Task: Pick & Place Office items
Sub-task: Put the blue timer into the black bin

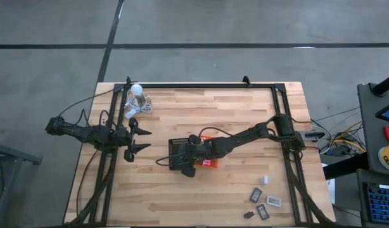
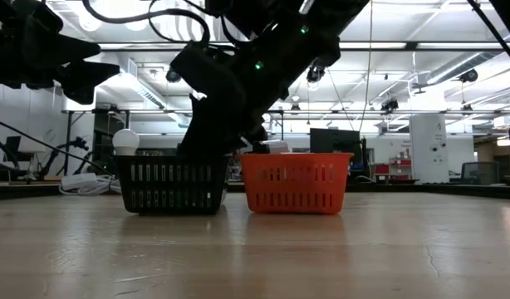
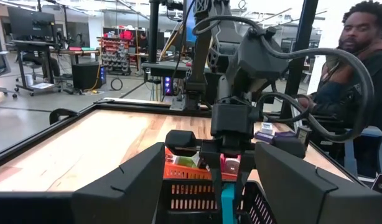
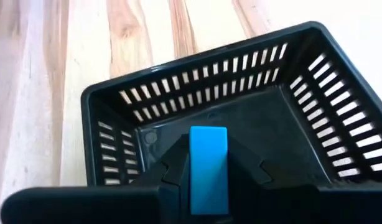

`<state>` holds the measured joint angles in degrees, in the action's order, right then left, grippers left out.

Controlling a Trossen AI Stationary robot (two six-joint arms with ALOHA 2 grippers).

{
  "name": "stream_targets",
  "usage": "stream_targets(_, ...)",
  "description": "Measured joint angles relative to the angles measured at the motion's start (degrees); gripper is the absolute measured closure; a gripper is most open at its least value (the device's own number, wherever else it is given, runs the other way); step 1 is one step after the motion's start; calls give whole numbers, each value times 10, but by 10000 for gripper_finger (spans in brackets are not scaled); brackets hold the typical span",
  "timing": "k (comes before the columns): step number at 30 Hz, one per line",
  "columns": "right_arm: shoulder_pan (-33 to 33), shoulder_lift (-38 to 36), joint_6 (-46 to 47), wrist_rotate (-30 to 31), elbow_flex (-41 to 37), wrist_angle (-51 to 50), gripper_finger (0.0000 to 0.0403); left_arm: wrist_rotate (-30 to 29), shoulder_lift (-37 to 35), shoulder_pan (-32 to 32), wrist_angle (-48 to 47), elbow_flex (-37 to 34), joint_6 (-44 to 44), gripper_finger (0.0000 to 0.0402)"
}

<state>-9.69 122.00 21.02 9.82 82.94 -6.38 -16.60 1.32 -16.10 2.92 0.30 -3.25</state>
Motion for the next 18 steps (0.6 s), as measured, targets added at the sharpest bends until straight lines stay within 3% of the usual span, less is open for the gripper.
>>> stream_targets(18,0,16,-2,-13,5,1,337,0,0,0,0,0,0,149)
